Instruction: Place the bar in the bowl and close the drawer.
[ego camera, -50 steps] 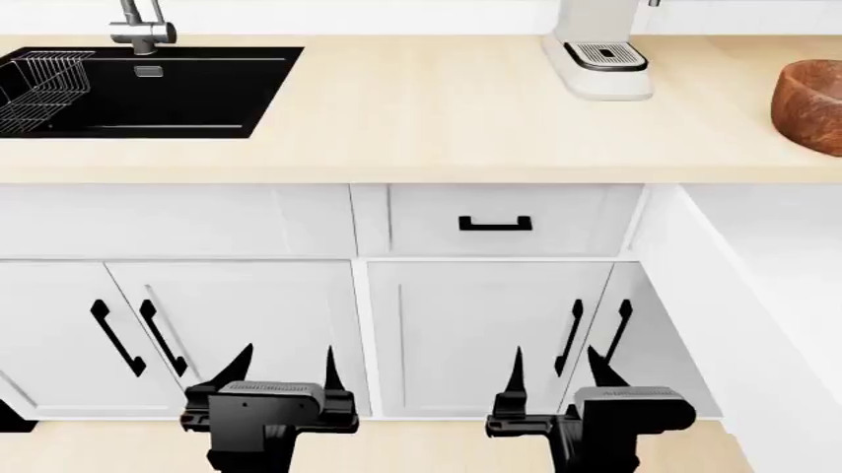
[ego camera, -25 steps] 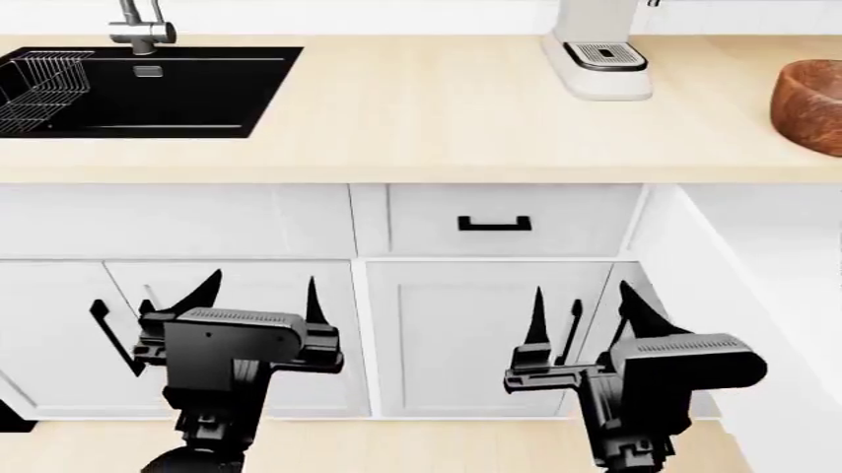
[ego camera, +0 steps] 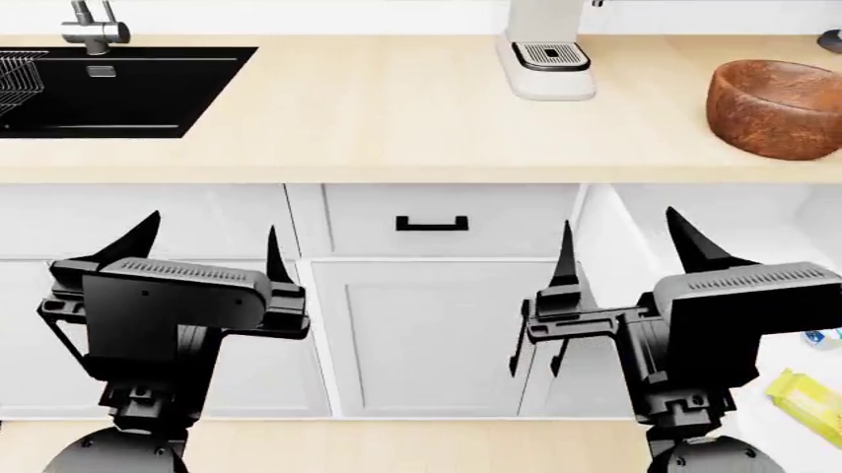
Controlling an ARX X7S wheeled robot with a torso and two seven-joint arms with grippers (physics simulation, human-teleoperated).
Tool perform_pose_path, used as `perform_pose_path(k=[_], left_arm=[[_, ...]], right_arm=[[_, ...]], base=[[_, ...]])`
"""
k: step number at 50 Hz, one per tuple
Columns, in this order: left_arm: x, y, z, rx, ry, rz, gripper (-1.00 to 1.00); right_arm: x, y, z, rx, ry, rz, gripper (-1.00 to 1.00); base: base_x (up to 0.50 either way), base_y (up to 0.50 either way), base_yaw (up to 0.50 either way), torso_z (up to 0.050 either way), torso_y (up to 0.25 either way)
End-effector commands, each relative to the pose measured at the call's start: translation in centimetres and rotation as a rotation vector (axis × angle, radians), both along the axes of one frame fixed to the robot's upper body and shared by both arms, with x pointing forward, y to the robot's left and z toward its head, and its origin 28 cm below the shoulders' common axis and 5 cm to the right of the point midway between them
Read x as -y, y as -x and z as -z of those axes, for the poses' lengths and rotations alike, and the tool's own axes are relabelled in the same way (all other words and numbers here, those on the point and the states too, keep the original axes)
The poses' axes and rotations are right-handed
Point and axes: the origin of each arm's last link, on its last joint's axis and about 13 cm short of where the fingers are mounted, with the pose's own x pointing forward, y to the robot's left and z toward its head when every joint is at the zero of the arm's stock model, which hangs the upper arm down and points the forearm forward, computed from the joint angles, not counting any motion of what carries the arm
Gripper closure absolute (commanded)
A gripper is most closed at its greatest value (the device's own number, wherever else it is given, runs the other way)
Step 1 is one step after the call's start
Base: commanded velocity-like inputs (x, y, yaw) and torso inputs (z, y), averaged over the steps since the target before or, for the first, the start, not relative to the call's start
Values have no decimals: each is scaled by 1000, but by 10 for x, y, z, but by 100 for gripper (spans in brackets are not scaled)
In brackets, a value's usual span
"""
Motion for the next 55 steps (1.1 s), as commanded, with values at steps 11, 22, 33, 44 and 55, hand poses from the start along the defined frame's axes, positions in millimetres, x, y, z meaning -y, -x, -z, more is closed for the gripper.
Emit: perform_pose_path(k=[11, 22, 33, 44, 55], left_arm=[[-7, 7, -24, 57, -65, -37, -100], [-9, 6, -27, 86, -52, -45, -100], [-11, 8, -27, 97, -61, -58, -100], [-13, 9, -28, 96, -71, -73, -100], [-14, 11, -31, 101, -80, -85, -100]], right_arm=[[6, 7, -33, 57, 55, 27, -100], [4, 4, -35, 61, 62, 21, -100], [3, 3, -35, 60, 61, 21, -100], [4, 7, -35, 57, 60, 20, -100], [1, 2, -36, 58, 62, 14, -100]], base=[[0, -344, 0, 0, 0], [0, -341, 0, 4, 0], [0, -327, 0, 49, 0], [0, -324, 0, 50, 0], [0, -321, 0, 50, 0]])
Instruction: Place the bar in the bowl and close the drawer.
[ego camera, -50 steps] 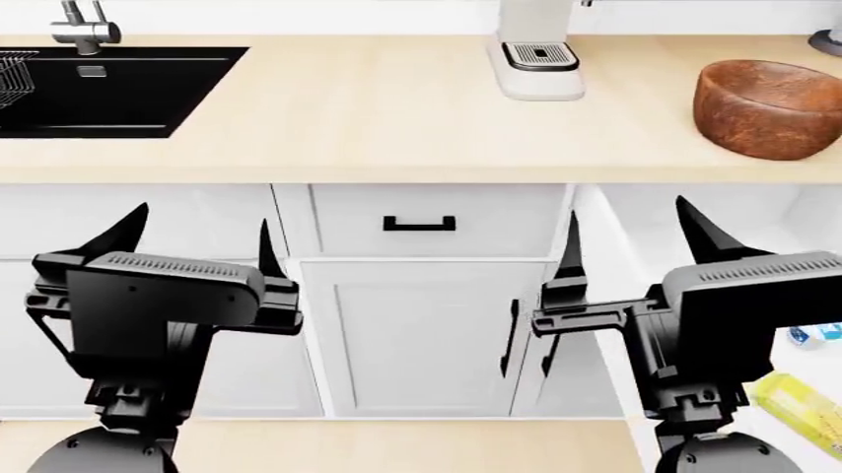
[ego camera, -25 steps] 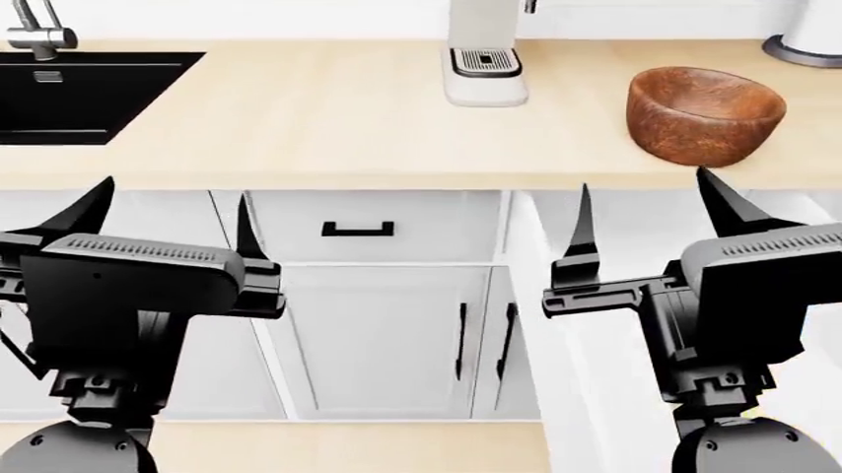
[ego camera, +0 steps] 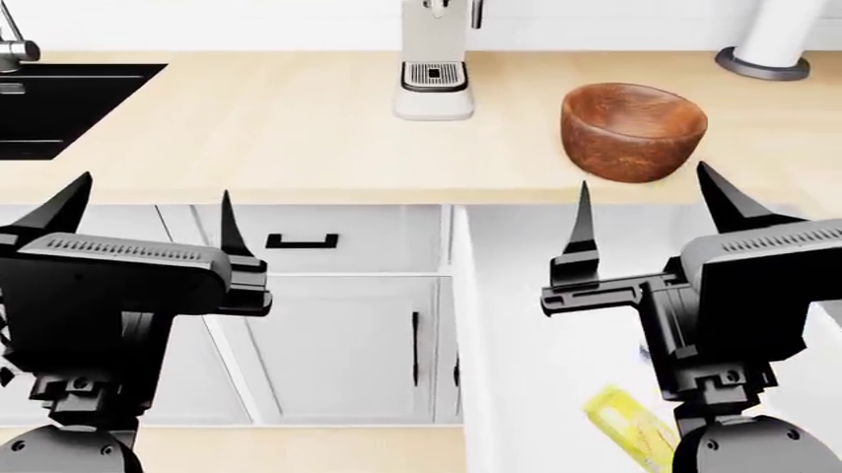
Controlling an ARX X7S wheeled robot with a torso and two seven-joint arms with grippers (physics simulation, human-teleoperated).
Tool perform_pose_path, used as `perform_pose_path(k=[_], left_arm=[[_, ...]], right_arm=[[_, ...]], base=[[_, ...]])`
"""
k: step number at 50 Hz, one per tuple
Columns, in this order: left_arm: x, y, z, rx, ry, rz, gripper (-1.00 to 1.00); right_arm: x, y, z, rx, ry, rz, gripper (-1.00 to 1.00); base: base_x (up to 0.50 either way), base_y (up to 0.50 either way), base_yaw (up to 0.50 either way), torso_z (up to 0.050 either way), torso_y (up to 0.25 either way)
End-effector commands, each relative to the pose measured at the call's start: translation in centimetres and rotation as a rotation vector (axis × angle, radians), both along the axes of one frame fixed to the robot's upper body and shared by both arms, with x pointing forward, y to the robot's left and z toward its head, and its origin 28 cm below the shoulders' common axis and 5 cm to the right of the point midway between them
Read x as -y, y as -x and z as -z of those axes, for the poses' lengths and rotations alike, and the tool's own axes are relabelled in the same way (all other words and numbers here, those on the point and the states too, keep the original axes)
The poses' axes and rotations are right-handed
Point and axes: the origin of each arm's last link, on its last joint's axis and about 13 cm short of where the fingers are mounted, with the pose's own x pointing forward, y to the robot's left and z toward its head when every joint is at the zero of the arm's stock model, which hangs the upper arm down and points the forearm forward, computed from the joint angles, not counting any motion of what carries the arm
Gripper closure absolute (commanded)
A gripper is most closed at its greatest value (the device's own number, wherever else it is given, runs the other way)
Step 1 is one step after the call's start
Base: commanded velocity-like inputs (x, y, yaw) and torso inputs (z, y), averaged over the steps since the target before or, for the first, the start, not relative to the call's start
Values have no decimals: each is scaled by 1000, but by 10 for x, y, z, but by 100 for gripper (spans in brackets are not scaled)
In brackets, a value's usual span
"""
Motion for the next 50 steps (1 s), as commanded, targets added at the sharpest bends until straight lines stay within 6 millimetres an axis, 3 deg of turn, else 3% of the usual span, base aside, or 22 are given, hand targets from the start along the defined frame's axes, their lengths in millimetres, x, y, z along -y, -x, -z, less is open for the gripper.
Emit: perform_pose_path(k=[1, 21, 32, 39, 50], left_arm=[[-1, 1, -2, 4, -9, -11, -100], [-3, 1, -5, 8, -36, -9, -100], [-4, -29, -31, 34, -73, 44, -100], [-7, -49, -35, 31, -66, 53, -100], [-10, -61, -47, 44, -72, 47, -100]], right_arm=[[-2, -3, -1, -1, 1, -7, -100], [-1, -2, -4, 3, 3, -7, -100], [-7, -27, -28, 14, 32, -49, -100], [-9, -43, -35, 6, 37, -65, -100], [-13, -56, -44, 4, 43, -85, -100]], base=[[0, -316, 0, 50, 0], [-1, -320, 0, 50, 0], [-1, -313, 0, 50, 0], [-1, -244, 0, 50, 0], [0, -44, 0, 50, 0]])
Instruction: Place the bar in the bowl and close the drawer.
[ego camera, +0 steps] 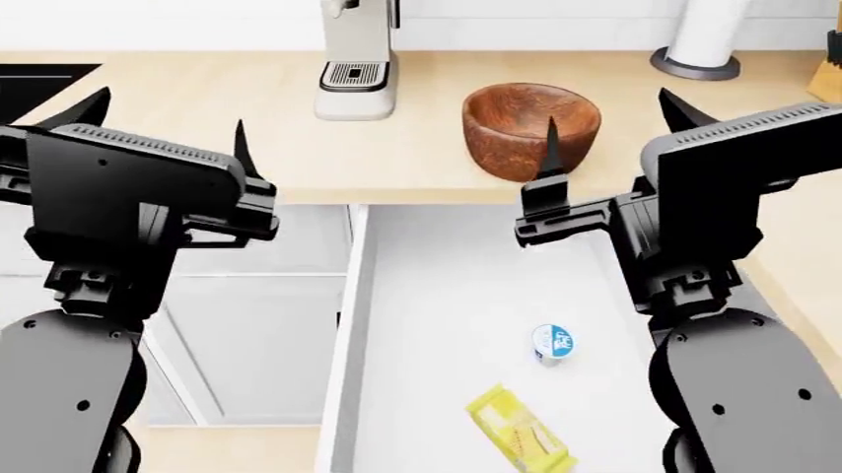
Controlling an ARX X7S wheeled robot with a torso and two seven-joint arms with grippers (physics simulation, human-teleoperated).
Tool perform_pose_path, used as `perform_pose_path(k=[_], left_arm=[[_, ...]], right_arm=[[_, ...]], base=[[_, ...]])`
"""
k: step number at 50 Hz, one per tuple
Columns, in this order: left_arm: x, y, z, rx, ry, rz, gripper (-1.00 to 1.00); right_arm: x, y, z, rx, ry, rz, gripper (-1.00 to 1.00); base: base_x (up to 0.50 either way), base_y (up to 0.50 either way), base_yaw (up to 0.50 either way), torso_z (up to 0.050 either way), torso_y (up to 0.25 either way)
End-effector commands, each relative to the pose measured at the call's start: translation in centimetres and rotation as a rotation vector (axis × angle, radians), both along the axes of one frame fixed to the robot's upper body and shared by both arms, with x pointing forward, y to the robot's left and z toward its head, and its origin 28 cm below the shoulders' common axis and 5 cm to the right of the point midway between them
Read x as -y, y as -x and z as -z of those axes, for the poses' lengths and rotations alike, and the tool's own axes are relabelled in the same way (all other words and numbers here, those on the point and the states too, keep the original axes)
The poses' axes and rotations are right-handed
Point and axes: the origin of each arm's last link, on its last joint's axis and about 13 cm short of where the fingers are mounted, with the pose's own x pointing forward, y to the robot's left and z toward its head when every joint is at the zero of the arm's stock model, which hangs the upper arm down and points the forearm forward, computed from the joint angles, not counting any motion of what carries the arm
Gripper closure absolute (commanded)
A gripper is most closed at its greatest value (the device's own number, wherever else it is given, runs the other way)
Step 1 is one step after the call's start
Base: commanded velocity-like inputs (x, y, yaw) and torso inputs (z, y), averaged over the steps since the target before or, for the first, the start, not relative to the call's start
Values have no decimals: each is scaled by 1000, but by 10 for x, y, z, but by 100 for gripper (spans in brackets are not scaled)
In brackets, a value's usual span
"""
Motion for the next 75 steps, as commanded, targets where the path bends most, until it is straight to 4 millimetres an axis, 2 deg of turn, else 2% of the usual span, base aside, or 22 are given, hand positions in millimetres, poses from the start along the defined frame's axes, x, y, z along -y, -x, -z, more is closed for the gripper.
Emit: perform_pose_path(k=[1, 12, 21, 29, 62, 70, 75], left_arm=[[-3, -15, -13, 14, -8, -2, -100], [-2, -21, -19, 19, -19, -1, -100], [-3, -21, -20, 16, -19, -3, -100], [-3, -28, -21, 15, -15, -1, -100], [-9, -28, -25, 24, -3, -32, -100], [-10, -28, -25, 25, -3, -34, -100], [-10, -27, -24, 26, 0, -33, -100]], right_arm=[[-4, -15, -10, -4, 8, -24, -100], [0, -23, -12, -21, -23, -8, -100], [1, -24, -13, -24, -13, -7, -100], [1, -27, -12, -31, -7, 0, -100], [-3, -28, -10, -36, 49, 2, -100], [-5, -25, -18, -73, 70, 4, -100], [-10, -31, -26, -138, 135, -27, -100]], base=[[0, -4, 0, 50, 0], [3, -75, 0, 50, 0], [31, -500, 0, 0, 0], [74, -390, 0, 0, 0], [180, 10, 0, 0, 0], [0, 0, 0, 0, 2], [0, 0, 0, 0, 0]])
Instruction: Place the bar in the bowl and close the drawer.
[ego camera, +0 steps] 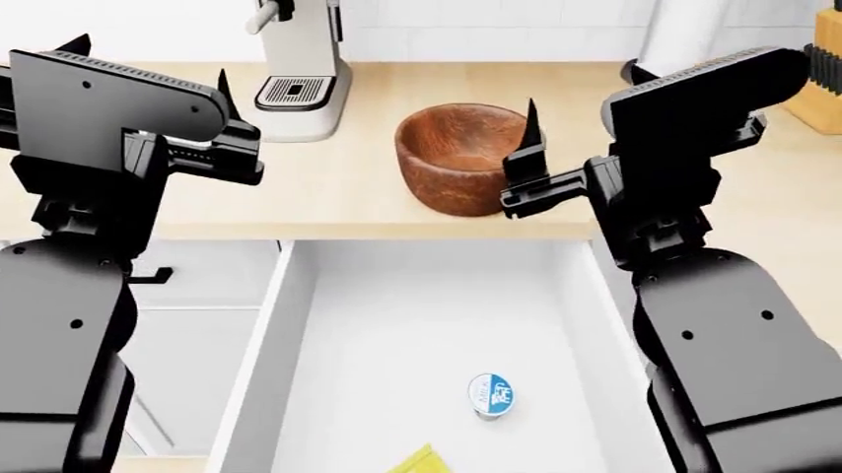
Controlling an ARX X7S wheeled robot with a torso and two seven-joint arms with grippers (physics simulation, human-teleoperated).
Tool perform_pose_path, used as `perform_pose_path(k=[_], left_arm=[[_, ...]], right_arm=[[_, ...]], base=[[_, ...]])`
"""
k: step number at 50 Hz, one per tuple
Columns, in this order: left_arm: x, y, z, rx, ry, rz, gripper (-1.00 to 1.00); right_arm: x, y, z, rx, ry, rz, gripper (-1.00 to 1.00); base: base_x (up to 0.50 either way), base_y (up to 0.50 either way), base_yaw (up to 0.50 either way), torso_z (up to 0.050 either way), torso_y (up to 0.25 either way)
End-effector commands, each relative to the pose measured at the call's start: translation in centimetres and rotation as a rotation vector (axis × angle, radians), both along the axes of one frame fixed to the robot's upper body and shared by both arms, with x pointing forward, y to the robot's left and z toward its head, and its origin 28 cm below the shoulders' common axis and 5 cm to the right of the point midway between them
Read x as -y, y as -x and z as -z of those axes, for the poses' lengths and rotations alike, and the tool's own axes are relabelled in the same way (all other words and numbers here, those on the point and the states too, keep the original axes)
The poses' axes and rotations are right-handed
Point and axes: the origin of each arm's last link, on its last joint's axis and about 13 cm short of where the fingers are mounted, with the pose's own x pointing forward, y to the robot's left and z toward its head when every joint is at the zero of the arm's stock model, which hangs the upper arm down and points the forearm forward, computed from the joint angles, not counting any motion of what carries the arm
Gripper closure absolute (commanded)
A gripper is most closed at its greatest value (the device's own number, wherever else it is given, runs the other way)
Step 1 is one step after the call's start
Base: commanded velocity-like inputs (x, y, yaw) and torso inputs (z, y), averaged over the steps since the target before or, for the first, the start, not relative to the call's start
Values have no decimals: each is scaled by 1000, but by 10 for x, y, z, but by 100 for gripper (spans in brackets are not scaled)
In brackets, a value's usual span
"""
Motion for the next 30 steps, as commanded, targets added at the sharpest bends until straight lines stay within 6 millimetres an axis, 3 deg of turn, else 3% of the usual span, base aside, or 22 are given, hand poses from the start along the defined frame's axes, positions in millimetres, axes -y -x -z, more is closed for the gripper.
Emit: perform_pose_path(k=[1, 9, 18, 24, 30], left_arm=[[-1, 1, 1, 0, 3, -3, -100], [-2, 2, 2, 1, 7, -8, -100], [-4, 6, -1, 6, 7, -17, -100], [-5, 6, 0, 5, 5, -26, -100], [-7, 7, -1, 2, -1, -38, -100]], right_arm=[[-7, -6, -12, -87, 82, -33, -100], [-18, -29, -27, -198, 180, -104, -100], [-34, -65, -17, -387, 275, -306, -100], [-39, -66, -12, -510, 348, -451, -100], [-34, -42, -16, -671, 508, -581, -100]], base=[[0, 0, 0, 0, 0], [0, 0, 0, 0, 0], [0, 0, 0, 0, 0], [0, 0, 0, 0, 0], [0, 0, 0, 0, 0]])
